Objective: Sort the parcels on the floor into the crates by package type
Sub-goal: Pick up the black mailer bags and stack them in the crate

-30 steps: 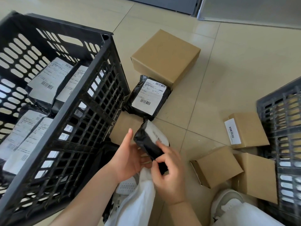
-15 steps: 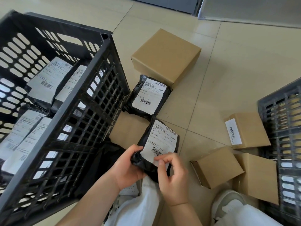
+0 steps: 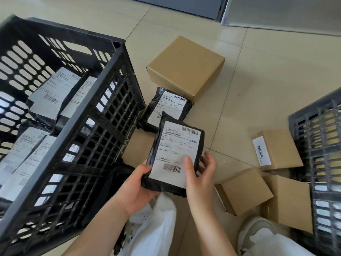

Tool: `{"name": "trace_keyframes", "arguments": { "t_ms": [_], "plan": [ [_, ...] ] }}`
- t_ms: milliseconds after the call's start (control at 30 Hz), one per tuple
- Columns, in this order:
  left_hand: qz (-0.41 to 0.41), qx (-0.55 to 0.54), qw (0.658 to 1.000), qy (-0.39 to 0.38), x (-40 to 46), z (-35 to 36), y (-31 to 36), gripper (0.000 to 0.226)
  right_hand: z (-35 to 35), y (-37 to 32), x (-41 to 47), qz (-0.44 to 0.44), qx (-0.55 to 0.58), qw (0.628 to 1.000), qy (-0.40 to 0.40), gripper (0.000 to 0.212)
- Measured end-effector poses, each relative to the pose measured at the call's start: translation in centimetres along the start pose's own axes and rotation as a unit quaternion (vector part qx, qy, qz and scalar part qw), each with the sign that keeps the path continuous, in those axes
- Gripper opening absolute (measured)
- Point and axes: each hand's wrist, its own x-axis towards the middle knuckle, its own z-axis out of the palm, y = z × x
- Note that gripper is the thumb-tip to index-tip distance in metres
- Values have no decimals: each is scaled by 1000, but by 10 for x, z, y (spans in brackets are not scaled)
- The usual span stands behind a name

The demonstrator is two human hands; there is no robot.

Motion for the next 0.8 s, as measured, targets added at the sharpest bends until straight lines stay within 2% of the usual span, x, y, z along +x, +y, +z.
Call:
{"name": "trace_keyframes", "arguments": {
  "t_ms": [67, 133, 233, 367, 467, 533, 667, 800],
  "plan": [
    [9, -12, 1000, -3, -1, 0, 5, 40, -1, 1, 1, 45, 15, 997, -53, 60],
    [21, -2, 1000, -17, -1, 1, 11, 37, -4, 0, 1, 83, 17, 991, -101, 37],
    [32, 72, 996, -48, -2, 4, 22, 46, -9, -2, 3, 121, 55, 984, -123, 27],
    [80, 228, 970, -5, -10, 12, 40, 40, -8, -18, 8, 93, 50, 989, -106, 34],
    [164, 312, 935, 40, -21, 25, 54, 68, -1, -43, 11, 63, 41, 989, -130, 32],
    [248, 318, 913, 66, -29, 37, 63, 71, 6, -61, 12, 43, 42, 987, -151, 31],
    [347, 332, 870, 113, -47, 49, 88, 55, 26, -94, 11, -5, 28, 980, -196, 30],
    [380, 270, 877, 120, -63, 44, 112, 50, 43, -117, 12, -24, 12, 973, -231, 26]
  ]
}}
